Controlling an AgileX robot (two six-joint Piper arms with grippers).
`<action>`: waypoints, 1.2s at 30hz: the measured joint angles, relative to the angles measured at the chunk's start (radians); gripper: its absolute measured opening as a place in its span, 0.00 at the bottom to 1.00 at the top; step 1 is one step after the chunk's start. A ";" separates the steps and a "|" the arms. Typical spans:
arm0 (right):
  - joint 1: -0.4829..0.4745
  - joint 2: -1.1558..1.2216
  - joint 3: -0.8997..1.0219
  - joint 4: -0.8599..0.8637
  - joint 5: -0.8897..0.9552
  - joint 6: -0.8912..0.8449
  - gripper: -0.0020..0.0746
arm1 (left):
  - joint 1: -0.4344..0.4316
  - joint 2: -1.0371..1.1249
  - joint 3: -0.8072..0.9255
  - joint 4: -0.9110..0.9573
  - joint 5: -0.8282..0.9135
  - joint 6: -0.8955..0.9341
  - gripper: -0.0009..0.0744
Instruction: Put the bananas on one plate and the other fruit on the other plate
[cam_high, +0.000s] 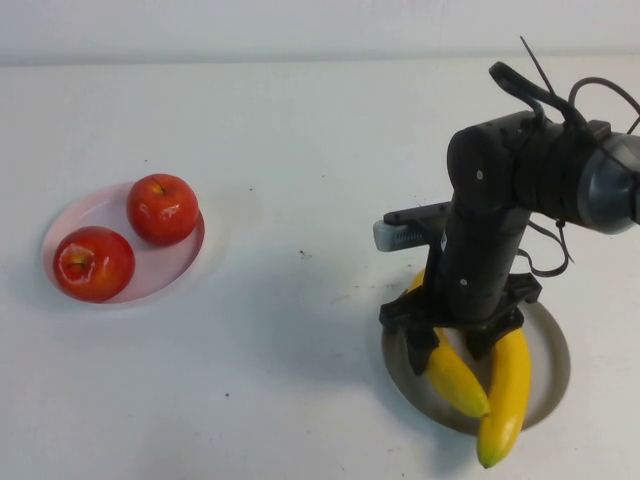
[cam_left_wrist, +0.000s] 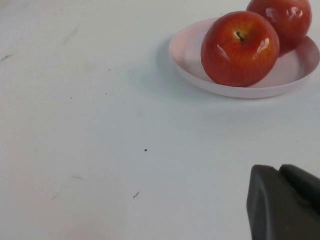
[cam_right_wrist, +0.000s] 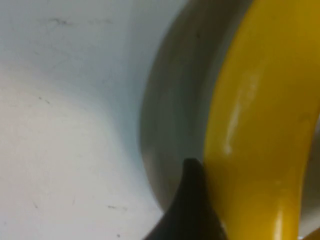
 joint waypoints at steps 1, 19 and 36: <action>0.000 0.000 0.000 0.000 0.006 0.000 0.68 | 0.000 0.000 0.000 0.000 0.000 0.000 0.01; 0.000 -0.269 -0.104 0.017 0.032 -0.091 0.09 | 0.000 0.000 0.000 0.000 0.000 0.000 0.01; 0.000 -1.229 0.503 -0.052 -0.077 -0.099 0.01 | 0.000 0.000 0.000 0.000 0.000 0.000 0.01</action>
